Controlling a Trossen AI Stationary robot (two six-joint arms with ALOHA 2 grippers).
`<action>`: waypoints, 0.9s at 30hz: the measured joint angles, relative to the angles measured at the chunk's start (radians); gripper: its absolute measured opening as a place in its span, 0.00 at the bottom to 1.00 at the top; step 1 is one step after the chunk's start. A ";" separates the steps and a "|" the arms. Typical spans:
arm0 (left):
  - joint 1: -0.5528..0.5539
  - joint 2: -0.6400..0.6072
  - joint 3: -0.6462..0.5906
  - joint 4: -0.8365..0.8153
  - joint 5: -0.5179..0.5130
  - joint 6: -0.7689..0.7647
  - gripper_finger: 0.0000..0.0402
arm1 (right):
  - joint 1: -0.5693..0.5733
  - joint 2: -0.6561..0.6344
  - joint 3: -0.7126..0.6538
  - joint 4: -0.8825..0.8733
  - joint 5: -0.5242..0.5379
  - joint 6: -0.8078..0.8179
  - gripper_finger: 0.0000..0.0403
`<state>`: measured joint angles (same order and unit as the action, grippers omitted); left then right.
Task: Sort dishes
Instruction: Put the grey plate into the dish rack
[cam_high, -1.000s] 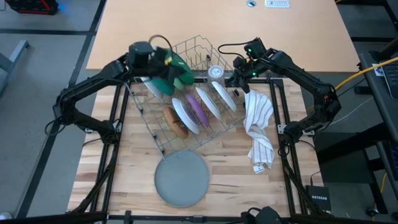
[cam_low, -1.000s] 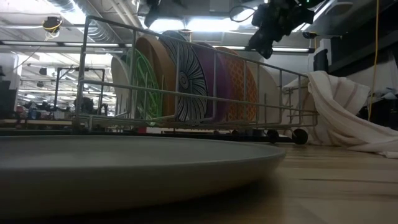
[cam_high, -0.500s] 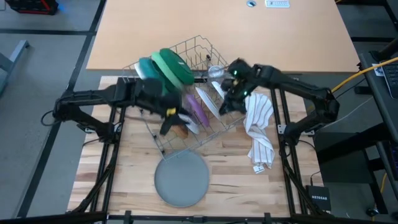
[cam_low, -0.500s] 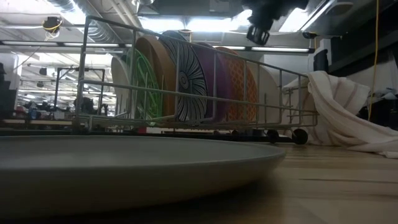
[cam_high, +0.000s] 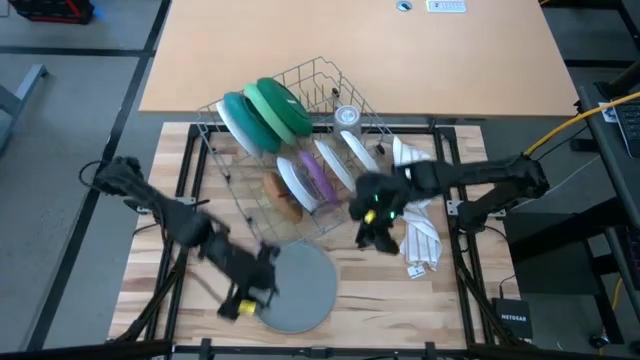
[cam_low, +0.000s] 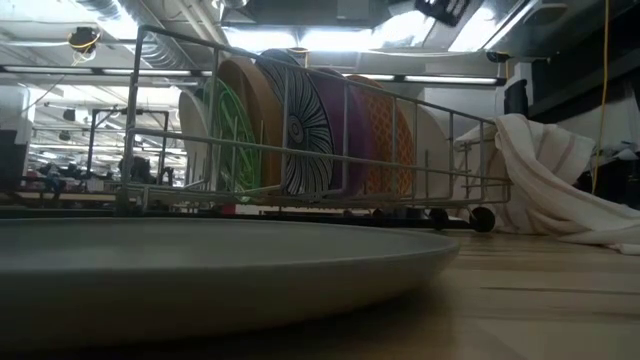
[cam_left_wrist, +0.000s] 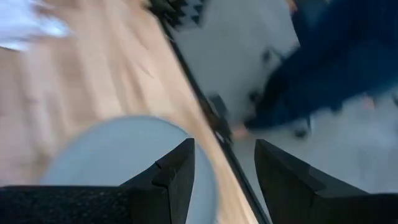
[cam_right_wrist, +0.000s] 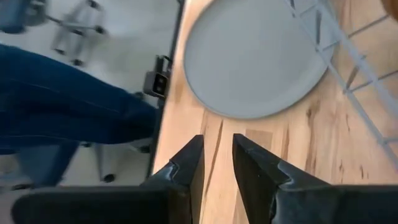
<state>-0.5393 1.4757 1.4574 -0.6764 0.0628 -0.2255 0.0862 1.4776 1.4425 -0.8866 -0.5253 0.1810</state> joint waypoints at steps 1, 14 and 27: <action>-0.033 0.024 0.000 -0.002 -0.002 0.005 0.39 | 0.037 0.000 0.000 0.002 0.050 0.032 0.22; -0.309 0.324 0.000 -0.143 -0.370 0.268 0.39 | 0.394 0.001 0.000 0.228 0.574 0.470 0.22; -0.421 0.419 -0.016 -0.173 -0.413 0.230 0.39 | 0.456 0.100 0.000 0.524 0.848 0.648 0.22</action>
<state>-0.9605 1.8946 1.4413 -0.8490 -0.3506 0.0043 0.5426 1.5774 1.4425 -0.3624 0.3229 0.8287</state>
